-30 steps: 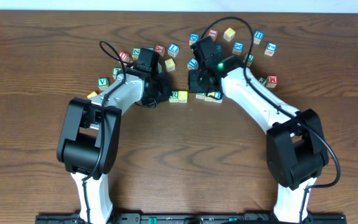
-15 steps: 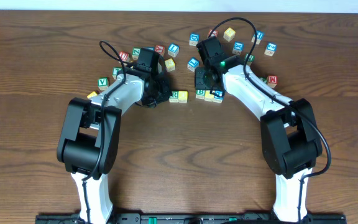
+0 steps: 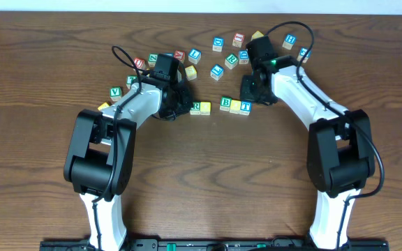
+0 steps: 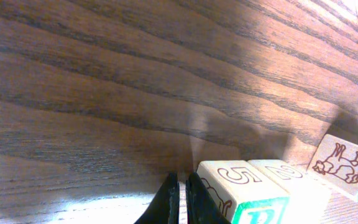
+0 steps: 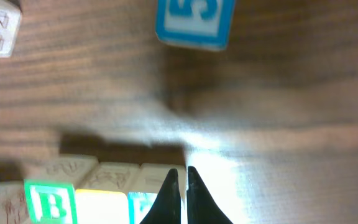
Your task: Spell out ROBOT
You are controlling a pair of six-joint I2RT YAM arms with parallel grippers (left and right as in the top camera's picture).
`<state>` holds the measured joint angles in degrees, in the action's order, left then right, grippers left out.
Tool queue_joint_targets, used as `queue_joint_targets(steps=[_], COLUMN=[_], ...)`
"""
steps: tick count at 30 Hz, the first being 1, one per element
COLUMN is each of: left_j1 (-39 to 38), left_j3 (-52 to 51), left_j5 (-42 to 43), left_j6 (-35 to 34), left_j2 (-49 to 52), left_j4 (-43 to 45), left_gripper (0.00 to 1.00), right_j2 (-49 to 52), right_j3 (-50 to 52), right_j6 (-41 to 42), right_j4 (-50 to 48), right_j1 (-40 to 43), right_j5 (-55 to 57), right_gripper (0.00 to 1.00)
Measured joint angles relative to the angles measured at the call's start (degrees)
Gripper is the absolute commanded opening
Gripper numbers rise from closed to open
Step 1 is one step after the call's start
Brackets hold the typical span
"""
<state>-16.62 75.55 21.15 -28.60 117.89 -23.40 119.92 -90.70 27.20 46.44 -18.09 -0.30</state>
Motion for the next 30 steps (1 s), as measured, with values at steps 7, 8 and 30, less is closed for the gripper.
queue_joint_targets(steps=[7,8,30], left_j1=[0.0,0.0,0.0], left_j3=[0.0,0.0,0.0], left_j5=[0.0,0.0,0.0], left_j6=[0.0,0.0,0.1], left_j2=[0.0,0.0,0.0], left_j4=[0.0,0.0,0.0], left_gripper=[0.07,0.07,0.07], right_j2=[-0.3,-0.3,-0.3], right_j3=[0.0,0.0,3.1], right_j6=[0.9,1.1,3.4], right_j4=[3.8,3.8,-1.3], right_j1=[0.0,0.0,0.0], right_j5=[-0.4,-0.3,-1.0], right_gripper=[0.01,0.01,0.01])
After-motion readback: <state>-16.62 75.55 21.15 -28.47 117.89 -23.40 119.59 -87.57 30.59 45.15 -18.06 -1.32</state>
